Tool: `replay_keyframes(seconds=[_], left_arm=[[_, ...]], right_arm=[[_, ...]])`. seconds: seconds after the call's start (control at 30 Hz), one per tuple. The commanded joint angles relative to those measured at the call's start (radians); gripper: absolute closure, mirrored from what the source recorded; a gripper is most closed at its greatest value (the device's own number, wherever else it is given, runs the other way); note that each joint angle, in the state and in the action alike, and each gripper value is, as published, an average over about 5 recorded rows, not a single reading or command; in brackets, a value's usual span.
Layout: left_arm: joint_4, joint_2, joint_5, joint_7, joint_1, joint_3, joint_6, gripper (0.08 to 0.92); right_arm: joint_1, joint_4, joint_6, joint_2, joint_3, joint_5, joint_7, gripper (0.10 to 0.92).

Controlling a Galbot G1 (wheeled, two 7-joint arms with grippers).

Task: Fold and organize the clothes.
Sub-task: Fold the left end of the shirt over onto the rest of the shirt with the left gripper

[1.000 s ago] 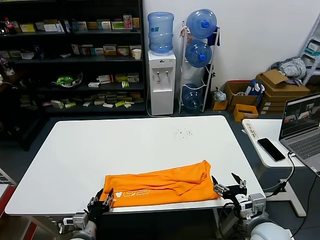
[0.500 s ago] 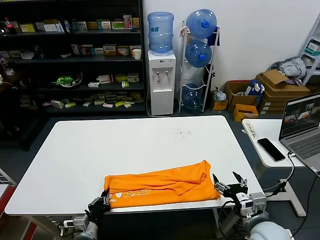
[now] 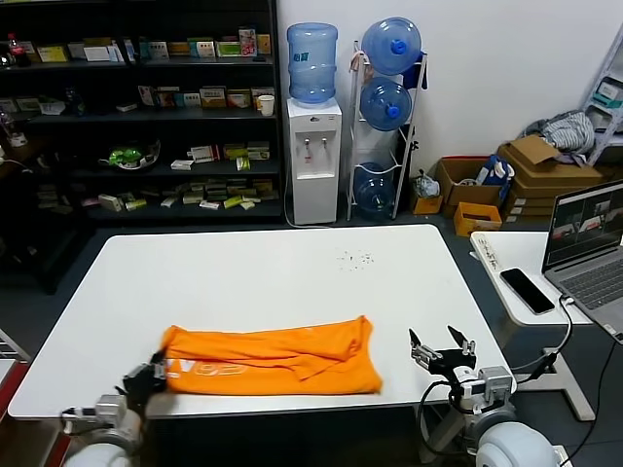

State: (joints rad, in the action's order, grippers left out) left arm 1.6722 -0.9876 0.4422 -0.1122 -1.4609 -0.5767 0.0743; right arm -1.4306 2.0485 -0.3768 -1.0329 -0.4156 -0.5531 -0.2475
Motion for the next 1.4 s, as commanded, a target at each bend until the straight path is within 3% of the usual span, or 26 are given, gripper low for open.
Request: replay_keyframes(seconds=[0.03,0.13,0.2,0.3,0.4,0.57,0.77,1.2,1.4], left_arm=[[-0.179,0.307,-0.048,0.067,-0.089,-0.345,-0.012,0.895],[-0.052,0.263,0.000,0.053,-0.143,-0.348,-0.005,0.895],[0.110,0.212,0.099,0.030,-0.172,-0.296,0.022,0.895],[0.342,0.126,0.275,-0.040,-0.161,-0.128,0.103,0.895],[0.448,0.040,0.369,-0.138,-0.065,0.075,0.176,0.895],[0.405,-0.092,0.409,-0.238,0.130,0.325,0.226,0.895],[0.354,-0.180,0.404,-0.275,0.218,0.412,0.244,0.895],[0.334,-0.210,0.335,-0.241,0.188,0.420,0.290,0.892],[0.421,-0.205,0.381,-0.236,0.173,0.367,0.289,0.761]], right_arm=[[0.050,-0.020,0.001,-0.022,0.036,0.006,-0.002,0.203],[0.054,-0.029,-0.001,-0.031,0.046,0.015,-0.004,0.203],[0.054,-0.035,-0.001,-0.035,0.050,0.020,-0.005,0.203],[0.052,-0.046,-0.002,-0.041,0.050,0.028,-0.006,0.203],[0.048,-0.055,-0.003,-0.048,0.047,0.035,-0.009,0.203],[0.037,-0.059,-0.005,-0.071,0.042,0.051,-0.014,0.203],[0.029,-0.057,-0.006,-0.099,0.036,0.060,-0.017,0.203],[0.046,-0.057,-0.012,-0.103,0.056,0.046,-0.022,0.203],[0.058,-0.067,-0.012,-0.104,0.070,0.045,-0.023,0.203]])
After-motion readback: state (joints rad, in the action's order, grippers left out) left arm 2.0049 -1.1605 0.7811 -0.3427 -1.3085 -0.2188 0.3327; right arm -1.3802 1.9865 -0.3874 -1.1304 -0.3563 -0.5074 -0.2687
